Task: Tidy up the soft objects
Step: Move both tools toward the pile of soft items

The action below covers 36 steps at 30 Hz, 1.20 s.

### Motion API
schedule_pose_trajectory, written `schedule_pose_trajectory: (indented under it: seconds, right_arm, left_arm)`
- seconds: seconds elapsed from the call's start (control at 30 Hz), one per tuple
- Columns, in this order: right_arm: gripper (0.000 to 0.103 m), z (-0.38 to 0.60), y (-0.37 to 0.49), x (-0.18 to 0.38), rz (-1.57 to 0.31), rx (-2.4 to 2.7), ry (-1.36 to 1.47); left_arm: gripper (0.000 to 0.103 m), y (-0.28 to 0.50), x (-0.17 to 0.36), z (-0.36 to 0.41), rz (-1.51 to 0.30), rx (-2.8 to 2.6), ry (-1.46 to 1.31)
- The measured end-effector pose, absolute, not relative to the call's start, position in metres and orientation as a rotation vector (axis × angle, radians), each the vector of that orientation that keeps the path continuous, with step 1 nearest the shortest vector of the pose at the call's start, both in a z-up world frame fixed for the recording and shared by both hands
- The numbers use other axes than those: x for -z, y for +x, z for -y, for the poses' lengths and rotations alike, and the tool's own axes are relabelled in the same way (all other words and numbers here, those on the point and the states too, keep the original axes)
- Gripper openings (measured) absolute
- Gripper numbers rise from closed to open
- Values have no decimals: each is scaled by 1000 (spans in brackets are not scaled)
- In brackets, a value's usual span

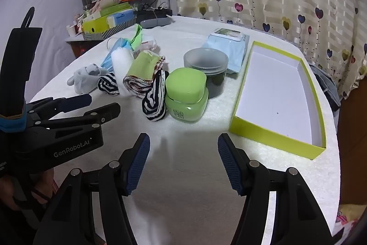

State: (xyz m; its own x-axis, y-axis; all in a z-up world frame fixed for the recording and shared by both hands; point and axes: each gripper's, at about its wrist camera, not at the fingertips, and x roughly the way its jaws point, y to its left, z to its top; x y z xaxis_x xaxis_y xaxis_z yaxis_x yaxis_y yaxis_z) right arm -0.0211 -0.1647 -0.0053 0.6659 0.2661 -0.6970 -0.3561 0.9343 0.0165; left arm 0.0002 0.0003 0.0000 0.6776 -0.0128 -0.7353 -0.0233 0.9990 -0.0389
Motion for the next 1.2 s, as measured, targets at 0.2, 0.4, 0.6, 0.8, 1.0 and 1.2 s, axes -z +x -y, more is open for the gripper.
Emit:
schedule_pose_trajectory:
  seconds: [0.2,0.4,0.6,0.8,1.0,1.2]
  right_arm:
    - [62,165,-22,4,-761,-357,-118]
    - [62,166,-18,-3,-763,-364,-112]
    - [62,165,-20,1,-760,-368,-109]
    - [62,164,-14,3,-758,-381,-103]
    - [62,162,-16,0,-745,-389,-99]
    - [62,161,-18,-3,-736,-396,-97]
  left_arm:
    - [62,-2,7,-1,-813,-6,-19]
    - [62,4,8,0,-847,7,-24]
    - [62,5,7,-6,-847,29,-63]
    - [62,4,0,-7,-813,6,-50]
    - [62,5,-3,-8,-811,17,-56]
    - [62,4,-6,-10,-809,16,-76]
